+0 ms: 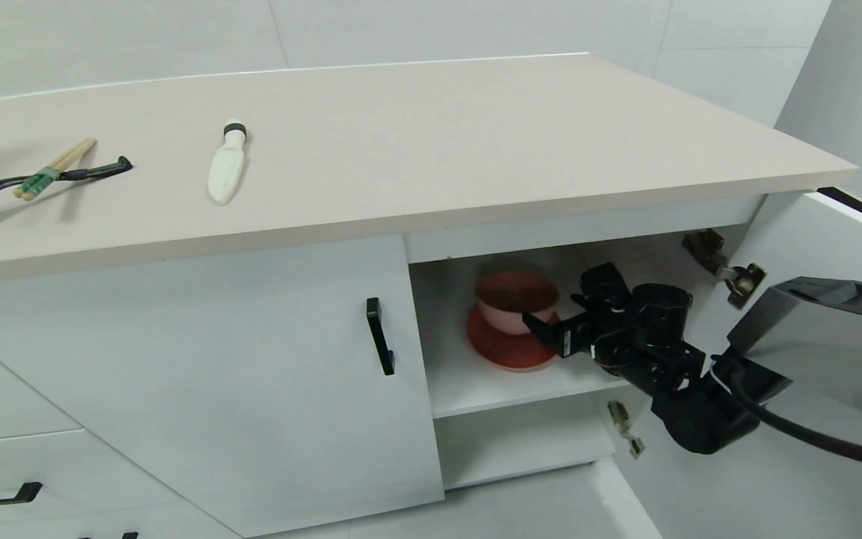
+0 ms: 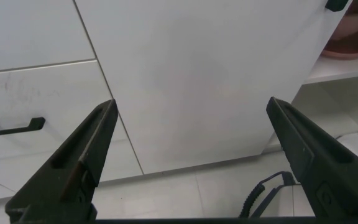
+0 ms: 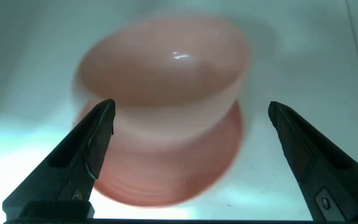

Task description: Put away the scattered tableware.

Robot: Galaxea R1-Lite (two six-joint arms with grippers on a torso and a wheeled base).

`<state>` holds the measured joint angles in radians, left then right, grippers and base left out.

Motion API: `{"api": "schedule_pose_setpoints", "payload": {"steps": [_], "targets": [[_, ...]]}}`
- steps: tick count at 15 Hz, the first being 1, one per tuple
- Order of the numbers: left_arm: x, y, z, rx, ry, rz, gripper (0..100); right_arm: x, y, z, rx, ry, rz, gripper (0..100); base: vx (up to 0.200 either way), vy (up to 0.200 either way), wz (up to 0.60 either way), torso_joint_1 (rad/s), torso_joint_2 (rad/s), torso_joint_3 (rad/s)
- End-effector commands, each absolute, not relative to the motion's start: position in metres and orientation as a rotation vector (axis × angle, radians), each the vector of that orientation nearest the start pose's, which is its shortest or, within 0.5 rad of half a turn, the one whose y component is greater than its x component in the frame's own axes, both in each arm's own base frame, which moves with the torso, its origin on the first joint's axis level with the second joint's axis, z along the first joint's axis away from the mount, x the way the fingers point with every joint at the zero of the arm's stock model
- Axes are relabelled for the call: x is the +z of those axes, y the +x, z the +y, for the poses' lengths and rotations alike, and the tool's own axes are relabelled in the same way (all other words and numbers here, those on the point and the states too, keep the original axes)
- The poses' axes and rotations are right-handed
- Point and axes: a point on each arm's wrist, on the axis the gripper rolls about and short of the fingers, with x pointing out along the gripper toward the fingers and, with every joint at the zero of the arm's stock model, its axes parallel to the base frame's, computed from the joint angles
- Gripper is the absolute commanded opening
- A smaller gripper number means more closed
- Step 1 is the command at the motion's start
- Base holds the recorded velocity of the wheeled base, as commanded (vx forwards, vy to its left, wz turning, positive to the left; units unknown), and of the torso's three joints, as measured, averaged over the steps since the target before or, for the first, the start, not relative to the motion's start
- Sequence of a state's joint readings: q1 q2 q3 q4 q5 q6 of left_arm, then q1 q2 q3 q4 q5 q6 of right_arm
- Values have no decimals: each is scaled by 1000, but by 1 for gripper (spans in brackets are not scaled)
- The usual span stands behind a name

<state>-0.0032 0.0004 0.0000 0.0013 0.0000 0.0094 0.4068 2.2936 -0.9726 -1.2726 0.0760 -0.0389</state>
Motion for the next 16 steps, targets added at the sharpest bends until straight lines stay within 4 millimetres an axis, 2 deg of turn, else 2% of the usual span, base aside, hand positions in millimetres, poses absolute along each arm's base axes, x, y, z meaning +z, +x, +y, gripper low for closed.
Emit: {"api": "schedule_pose_setpoints", "payload": {"steps": [1,3,5,6,11,13,16], "targets": [[75,-23,0,-3,9,2,100,87,358,173,521,-51,20,100,0,0,0,0,0,0],[75,-23,0,-3,8,2,100,95,330,172,552,-52,-8,100,0,0,0,0,0,0],[75,-23,0,-3,8,2,100,100,309,168,569,-54,-1,100,0,0,0,0,0,0],[75,-23,0,-3,5,2,100,106,292,163,576,-59,10,100,0,0,0,0,0,0],[75,-23,0,-3,-2,2,100,122,234,131,580,-84,35,100,0,0,0,0,0,0],[75,-23,0,-2,-2,2,100,123,216,121,577,-87,49,100,-200,0,0,0,2,7],[75,-23,0,-2,-2,2,100,121,201,112,575,-91,69,100,-200,0,0,9,4,1]]}}
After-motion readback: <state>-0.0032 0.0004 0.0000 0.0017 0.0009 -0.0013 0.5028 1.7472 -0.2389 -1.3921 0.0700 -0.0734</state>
